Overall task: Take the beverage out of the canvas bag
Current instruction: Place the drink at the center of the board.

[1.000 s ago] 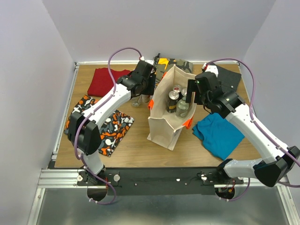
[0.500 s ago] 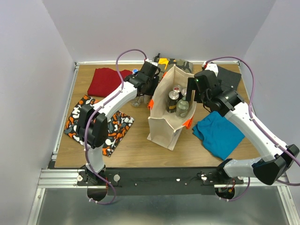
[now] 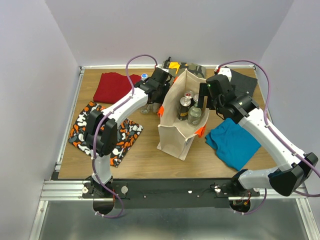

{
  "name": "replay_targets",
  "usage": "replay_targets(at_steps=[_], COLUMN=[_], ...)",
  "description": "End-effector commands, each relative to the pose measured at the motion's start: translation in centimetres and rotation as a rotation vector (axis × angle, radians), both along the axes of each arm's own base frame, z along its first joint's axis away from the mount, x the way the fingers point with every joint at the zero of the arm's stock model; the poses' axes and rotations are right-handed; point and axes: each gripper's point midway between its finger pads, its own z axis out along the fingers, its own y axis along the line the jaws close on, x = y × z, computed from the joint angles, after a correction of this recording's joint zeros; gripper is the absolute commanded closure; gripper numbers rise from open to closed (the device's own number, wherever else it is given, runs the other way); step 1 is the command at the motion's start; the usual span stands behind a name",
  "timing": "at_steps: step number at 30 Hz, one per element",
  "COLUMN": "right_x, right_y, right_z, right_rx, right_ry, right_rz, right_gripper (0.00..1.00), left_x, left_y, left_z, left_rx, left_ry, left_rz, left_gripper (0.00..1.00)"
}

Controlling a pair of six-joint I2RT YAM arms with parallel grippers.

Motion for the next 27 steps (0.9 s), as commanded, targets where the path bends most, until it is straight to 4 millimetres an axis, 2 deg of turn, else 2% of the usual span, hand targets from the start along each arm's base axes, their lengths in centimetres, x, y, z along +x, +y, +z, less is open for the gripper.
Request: replay_targets(at_steps=[1,12,20,25,27], right_x=[0.0,0.0,-0.1,-0.2,-0.2], right_y=[-0.6,-0.6,-0.6,-0.7,-0.6], right_z=[0.9,0.9,0.8,0.8,0.8], right_rx=[-0.012,-0.013,-0.005,-0.002,0.0], right_ry=[-0.017,-0.016,-0.016,-0.015,-0.013], right_rz=[-0.019,-0.019,-0.02,-0.02,-0.019], right_gripper=[0.0,0.0,0.0,0.0,0.0], left_x=[1.1,1.2,1.1,0.8,0.5], left_y=[0.0,-0.1,0.2,0.3,0.4], left_z=[0.4,-0.5,-0.6,-0.8,-0.9], left_rx=[-0.023,-0.046,-0.054,-0.056,-0.058], left_ry=[-0.046,-0.018,-0.017,-0.012,-0.009], left_rz=[0.031,0.047,0.058,0.054,0.055], left_gripper=[0.92,0.86,0.67,0.65,0.61])
